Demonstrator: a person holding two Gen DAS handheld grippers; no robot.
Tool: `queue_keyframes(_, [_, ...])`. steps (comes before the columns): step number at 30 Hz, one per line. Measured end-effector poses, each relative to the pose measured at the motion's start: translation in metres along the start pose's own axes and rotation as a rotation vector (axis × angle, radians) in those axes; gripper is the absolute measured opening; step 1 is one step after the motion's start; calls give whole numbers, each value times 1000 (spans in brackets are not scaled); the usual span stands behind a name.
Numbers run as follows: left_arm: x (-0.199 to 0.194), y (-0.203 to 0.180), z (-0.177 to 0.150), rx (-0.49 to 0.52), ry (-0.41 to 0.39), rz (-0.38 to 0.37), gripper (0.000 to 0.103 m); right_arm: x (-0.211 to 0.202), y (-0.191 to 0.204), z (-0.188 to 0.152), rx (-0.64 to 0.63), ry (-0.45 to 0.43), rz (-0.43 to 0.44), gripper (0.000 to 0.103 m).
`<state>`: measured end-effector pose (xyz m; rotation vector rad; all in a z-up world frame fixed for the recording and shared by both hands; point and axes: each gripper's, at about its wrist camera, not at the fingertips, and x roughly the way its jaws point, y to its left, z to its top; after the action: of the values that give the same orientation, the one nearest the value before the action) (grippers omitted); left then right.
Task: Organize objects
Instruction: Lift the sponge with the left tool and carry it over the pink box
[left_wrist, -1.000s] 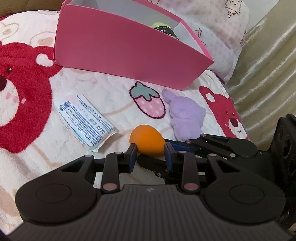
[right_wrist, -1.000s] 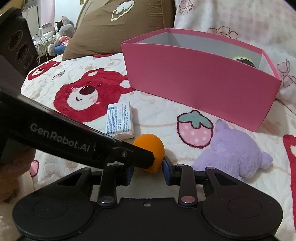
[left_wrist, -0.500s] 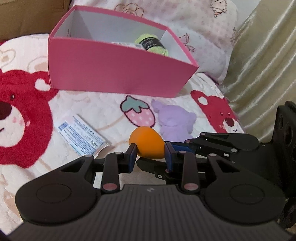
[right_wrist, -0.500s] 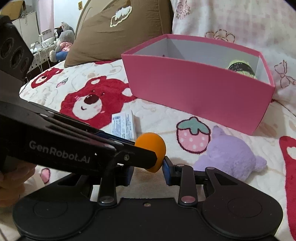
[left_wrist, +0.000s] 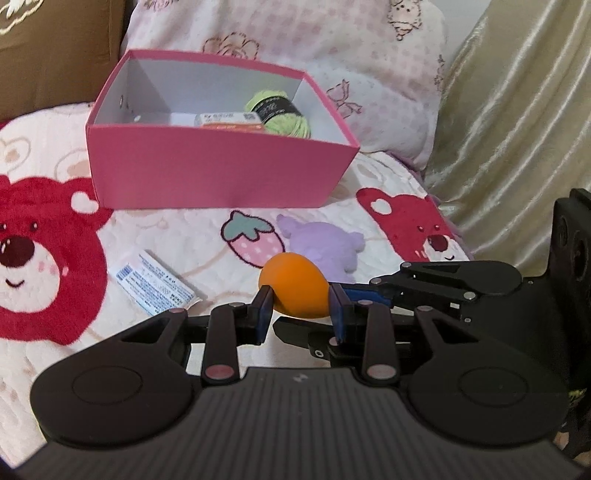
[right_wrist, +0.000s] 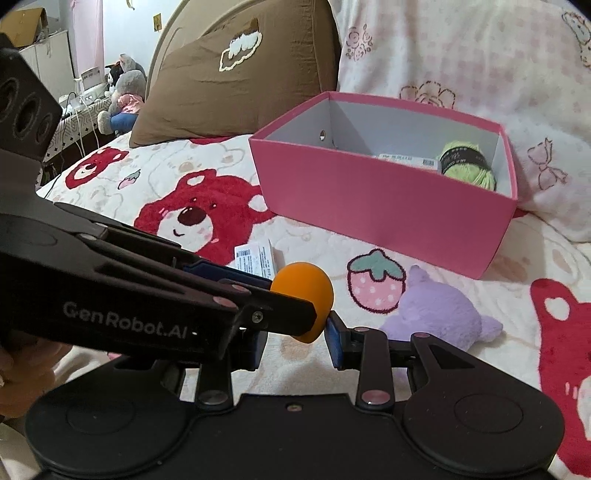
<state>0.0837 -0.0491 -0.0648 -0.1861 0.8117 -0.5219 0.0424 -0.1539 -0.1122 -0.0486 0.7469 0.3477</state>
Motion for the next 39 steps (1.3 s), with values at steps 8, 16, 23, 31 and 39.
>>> queue_keyframes(8, [-9,-6,2,31,1,-6,30,-11,7,1,-2,-14,-25,38])
queue_keyframes(16, [-19,-9,18,46,67,7,31,-20,12,10,56,-6,-12,39])
queue_keyframes(23, [-32,-2,35,5,119,-3,31,-26,19,22,115,11,-4,39])
queue_keyframes(31, [-48,2,61,-28,159,-17,31,-39,36,49,53,10,-43,38])
queue_keyframes(39, [-55,1,84,-5,173,-20,31,-45,39,71,16,9,-68,38])
